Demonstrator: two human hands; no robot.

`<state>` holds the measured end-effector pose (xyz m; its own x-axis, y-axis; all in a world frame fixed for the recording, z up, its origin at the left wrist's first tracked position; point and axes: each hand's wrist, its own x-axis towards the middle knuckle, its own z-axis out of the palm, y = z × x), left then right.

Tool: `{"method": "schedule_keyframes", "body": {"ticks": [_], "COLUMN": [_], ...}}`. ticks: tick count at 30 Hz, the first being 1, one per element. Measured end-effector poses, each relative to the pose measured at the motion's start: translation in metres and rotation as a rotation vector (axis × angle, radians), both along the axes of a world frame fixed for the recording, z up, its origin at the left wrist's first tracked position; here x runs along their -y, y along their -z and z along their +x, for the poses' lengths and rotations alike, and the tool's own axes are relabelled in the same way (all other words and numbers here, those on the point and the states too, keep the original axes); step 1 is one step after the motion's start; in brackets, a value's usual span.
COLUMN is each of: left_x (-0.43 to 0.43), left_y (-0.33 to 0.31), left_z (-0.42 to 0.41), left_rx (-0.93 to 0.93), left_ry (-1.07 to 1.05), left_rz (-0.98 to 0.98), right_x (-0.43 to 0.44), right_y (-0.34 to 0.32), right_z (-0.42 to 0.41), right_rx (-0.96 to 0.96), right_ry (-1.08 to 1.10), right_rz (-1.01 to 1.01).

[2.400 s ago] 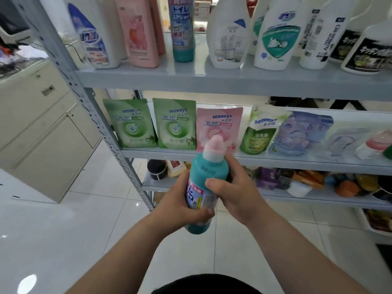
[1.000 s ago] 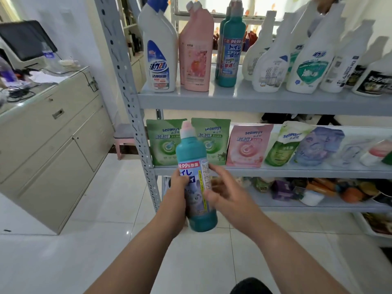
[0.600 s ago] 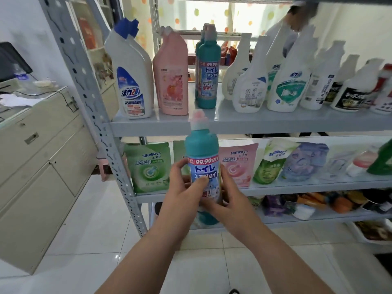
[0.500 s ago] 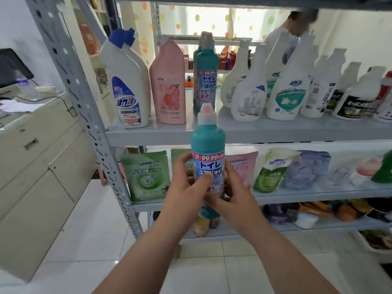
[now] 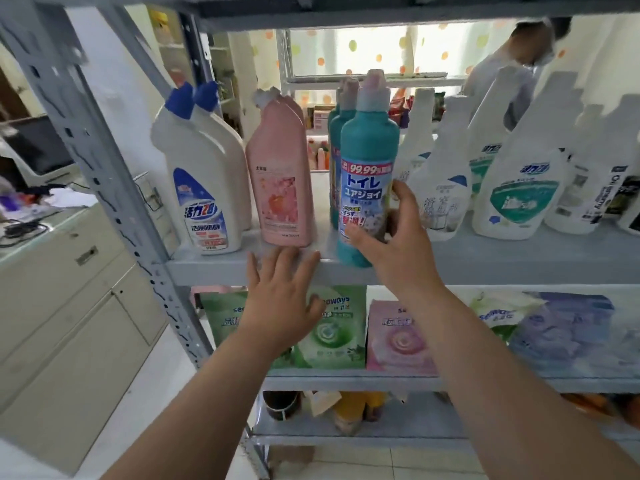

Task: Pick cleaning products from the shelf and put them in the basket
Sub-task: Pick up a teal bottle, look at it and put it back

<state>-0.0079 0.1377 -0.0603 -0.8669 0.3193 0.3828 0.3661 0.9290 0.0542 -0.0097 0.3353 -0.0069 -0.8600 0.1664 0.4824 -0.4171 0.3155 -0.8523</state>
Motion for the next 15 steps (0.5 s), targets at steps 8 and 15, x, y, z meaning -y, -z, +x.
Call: {"method": "schedule_keyframes", "body": {"ticks": [8, 15], "left_x": [0.001, 0.003], "left_y": [0.029, 0.039], "left_z": [-0.019, -0.03], "left_rx": [-0.112, -0.205], "left_ry": [0.009, 0.053], "left_rz": [-0.019, 0.003], "right_x": [-0.004, -0.002], "right_y": [0.006, 0.02], "right_z": [-0.036, -0.045], "right_rx": [-0.039, -0.046], "right_ry": [0.078, 0.146], "right_rz": [0.074, 0.064]}}
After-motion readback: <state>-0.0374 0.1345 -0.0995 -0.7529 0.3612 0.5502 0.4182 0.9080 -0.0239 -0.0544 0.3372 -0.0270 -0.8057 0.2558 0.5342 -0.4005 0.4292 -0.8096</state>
